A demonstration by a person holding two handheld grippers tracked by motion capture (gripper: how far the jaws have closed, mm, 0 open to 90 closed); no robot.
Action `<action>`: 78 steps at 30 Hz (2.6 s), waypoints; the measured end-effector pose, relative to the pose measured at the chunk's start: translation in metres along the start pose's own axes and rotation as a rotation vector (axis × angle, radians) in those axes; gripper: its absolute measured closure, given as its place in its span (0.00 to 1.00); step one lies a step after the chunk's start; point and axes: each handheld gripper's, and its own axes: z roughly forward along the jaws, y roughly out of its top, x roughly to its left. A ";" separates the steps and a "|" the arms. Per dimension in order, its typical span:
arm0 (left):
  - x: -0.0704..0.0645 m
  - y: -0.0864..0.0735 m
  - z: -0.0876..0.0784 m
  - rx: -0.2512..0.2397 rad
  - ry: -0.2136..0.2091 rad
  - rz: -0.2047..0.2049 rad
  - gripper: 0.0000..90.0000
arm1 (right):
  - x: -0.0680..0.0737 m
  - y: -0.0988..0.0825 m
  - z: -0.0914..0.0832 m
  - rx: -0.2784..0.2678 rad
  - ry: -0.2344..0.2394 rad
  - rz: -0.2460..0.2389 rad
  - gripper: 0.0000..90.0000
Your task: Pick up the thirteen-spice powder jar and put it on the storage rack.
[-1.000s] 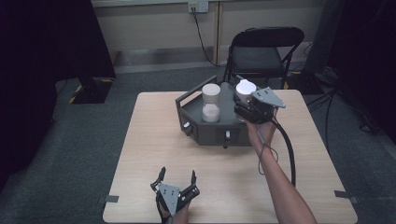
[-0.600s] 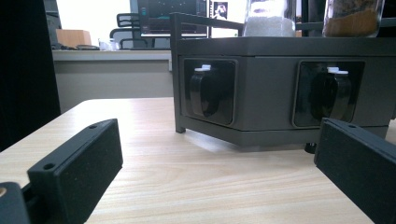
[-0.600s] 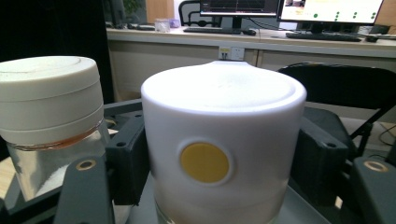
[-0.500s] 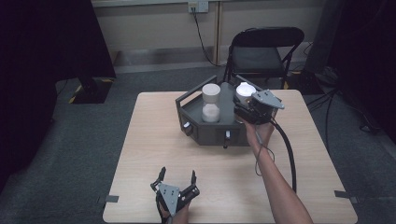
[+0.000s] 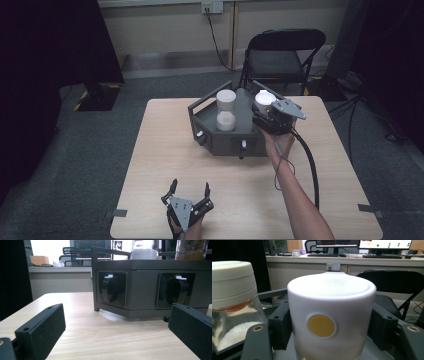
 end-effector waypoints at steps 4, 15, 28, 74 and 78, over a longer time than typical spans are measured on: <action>0.000 0.000 0.000 0.000 0.000 0.000 0.01 | -0.001 0.000 0.000 -0.001 0.006 -0.006 0.33; 0.000 0.000 0.000 0.001 0.001 0.000 0.01 | -0.002 -0.003 -0.001 -0.009 0.009 -0.006 0.33; 0.000 0.000 0.000 0.001 0.002 0.000 0.01 | 0.000 -0.005 0.001 -0.022 -0.006 -0.018 0.12; 0.000 0.000 0.000 0.001 0.001 0.000 0.01 | -0.002 -0.043 -0.060 -0.138 0.005 -0.019 0.00; 0.000 0.000 0.000 0.001 0.001 0.001 0.01 | -0.002 -0.048 -0.069 -0.137 0.000 -0.011 0.00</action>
